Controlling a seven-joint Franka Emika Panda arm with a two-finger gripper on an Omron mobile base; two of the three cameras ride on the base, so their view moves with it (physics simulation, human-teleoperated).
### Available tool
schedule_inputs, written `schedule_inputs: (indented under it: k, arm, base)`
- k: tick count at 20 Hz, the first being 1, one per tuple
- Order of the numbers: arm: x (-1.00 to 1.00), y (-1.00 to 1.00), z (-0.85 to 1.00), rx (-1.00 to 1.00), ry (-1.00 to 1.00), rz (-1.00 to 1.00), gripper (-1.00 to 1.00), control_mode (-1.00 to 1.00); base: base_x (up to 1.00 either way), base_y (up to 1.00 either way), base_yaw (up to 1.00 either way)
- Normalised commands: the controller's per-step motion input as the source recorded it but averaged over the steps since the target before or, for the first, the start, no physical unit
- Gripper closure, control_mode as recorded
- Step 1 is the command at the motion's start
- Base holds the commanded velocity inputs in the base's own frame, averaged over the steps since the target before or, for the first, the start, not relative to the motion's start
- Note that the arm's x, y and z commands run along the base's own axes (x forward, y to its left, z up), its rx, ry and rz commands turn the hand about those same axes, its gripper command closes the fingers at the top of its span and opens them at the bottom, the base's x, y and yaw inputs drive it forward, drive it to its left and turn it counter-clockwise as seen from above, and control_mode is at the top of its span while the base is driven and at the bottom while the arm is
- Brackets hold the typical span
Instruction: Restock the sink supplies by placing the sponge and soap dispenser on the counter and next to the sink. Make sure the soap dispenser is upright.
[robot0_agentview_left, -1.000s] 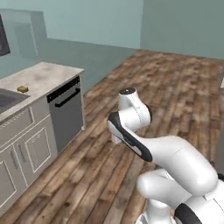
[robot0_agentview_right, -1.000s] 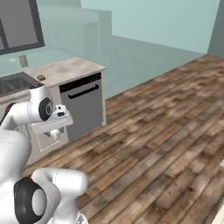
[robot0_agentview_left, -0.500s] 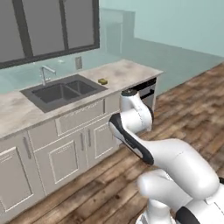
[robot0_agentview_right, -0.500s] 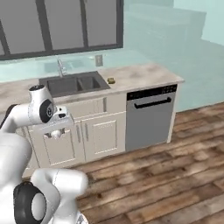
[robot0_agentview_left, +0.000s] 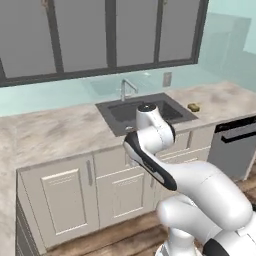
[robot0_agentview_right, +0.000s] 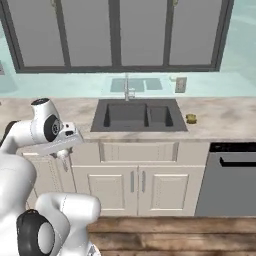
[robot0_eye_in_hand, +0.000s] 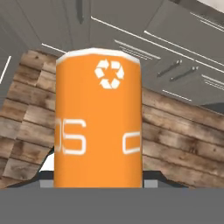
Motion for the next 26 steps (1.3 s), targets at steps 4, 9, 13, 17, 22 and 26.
schedule_inputs:
  k: [4, 9, 13, 17, 22, 26]
  arm:
    - [0.0, 0.0, 0.0, 0.0, 0.0, 0.0, 1.0, 1.0]
    - [0.0, 0.0, 0.0, 0.0, 0.0, 0.0, 1.0, 1.0]
    - [0.0, 0.0, 0.0, 0.0, 0.0, 0.0, 1.0, 1.0]
    - [0.5, -0.18, 0.0, 0.0, 0.16, 0.0, 1.0, -1.0]
    - [1.0, -0.71, 0.07, 0.0, 0.32, 0.14, 1.0, -1.0]
    - [0.98, -0.15, 0.02, -0.22, 0.44, 0.15, 1.0, -1.0]
  base:
    - [1.0, 0.0, 0.5]
    - [0.69, -0.18, 0.42]
    - [0.01, -0.09, 0.04]
    - [0.26, 0.0, 0.0]
    - [0.0, 0.0, 0.0]
    - [0.0, 0.0, 0.0]
